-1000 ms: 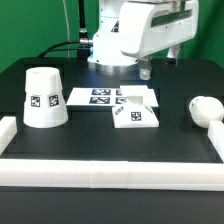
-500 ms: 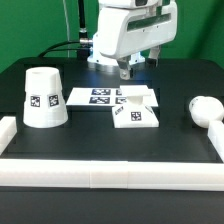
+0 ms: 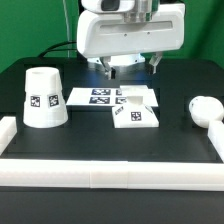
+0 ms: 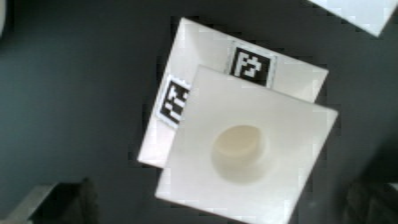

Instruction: Assemble lamp

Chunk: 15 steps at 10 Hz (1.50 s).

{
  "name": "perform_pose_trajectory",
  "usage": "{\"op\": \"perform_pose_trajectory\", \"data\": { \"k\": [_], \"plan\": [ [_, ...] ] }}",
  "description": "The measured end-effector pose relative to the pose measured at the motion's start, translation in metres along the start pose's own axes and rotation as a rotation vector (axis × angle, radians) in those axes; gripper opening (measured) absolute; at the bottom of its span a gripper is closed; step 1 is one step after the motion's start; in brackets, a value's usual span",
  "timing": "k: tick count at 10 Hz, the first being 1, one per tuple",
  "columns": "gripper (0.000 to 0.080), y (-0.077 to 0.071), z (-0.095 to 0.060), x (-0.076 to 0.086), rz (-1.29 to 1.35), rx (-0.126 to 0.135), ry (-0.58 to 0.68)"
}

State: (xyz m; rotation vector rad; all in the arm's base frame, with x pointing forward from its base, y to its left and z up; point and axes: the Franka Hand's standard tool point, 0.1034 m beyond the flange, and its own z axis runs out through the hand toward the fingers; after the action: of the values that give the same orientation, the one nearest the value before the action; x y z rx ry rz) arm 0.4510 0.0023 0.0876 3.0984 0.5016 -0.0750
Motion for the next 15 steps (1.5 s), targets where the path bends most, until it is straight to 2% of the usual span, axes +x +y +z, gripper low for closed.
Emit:
{"op": "perform_pose_trajectory", "data": {
  "k": [4, 5, 9, 11, 13, 14, 15],
  "plan": [
    [0.0699, -0.005, 0.001, 0.002, 0.254, 0.017, 0.002],
    [0.0699, -0.005, 0.006, 0.0, 0.325, 0.026, -0.006],
    [0.0699, -0.012, 0.033, -0.003, 0.311, 0.034, -0.03],
    [0.0699, -0.014, 0.042, -0.006, 0.305, 0.036, -0.037],
    [0.0694, -0.015, 0.042, -0.006, 0.304, 0.037, -0.038],
    [0.0574, -0.015, 0.042, -0.006, 0.304, 0.037, -0.039],
    [0.0532, -0.015, 0.042, -0.006, 0.304, 0.037, -0.039]
  ]
}}
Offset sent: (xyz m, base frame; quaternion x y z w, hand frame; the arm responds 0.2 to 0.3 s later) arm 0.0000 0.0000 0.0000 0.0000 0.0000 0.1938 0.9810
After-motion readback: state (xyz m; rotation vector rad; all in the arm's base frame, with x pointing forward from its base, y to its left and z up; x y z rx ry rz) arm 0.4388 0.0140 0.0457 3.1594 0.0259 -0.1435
